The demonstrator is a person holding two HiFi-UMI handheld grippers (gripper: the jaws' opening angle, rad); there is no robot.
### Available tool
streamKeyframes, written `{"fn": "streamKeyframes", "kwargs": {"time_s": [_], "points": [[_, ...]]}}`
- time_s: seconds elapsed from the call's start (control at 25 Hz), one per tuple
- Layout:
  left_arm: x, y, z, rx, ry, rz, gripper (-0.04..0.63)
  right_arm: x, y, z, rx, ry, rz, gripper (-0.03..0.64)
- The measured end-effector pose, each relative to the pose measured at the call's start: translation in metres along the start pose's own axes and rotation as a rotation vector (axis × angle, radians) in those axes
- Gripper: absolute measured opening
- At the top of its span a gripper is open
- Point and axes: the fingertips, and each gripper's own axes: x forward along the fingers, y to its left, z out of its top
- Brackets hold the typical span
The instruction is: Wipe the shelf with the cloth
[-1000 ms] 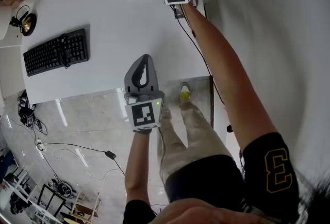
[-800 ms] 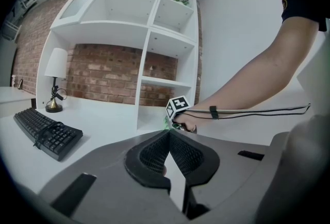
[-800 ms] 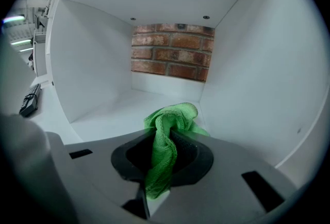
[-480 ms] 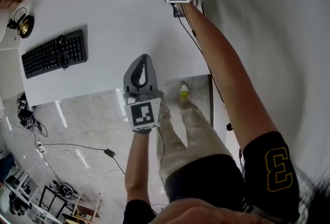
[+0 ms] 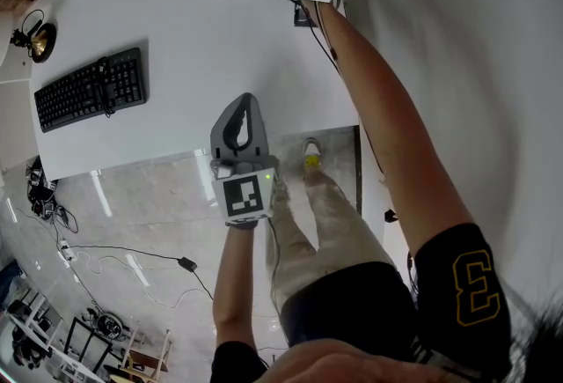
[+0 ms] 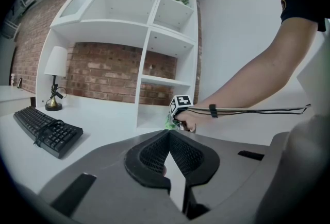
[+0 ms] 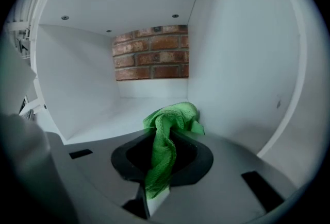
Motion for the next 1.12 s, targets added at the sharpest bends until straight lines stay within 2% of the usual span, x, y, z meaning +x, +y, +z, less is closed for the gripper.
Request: {"fn": "streamKeyframes", "kwargs": {"time_s": [0.4,0.64,0.8,0.92,1.04,1.12], "points": [[-0.016,0.016,0.015,-0.008,-0.021,0.016,0.018,-0.004,0.0,0.0,-0.024,0.016,-0.008,0.04],[-0.025,0.031,0.021,-0.004,-0.03,0.033,0.018,-0.001,0.009,-0.005,-0.121,0.069,0.046,0.04],[-0.029,0.036,0.022,0.003,-0.02,0.032,0.018,-0.008,0.008,-0.008,-0.11,0.063,0.061,0.04],[-0.036,0.037,0.03,-0.022,-0.005,0.034,0.018,-0.016,0.006,-0.005,-0.122,0.092,0.067,0.04],[-0.058,0.043,0.041,0.006,0.028,0.034,0.018,-0.023,0.018,-0.011,-0.254,0.156,0.128,0.041],[-0.068,0.045,0.05,0.031,0.041,0.042,0.018,-0.031,0.018,-0.004,-0.33,0.144,0.145,0.041]]}}
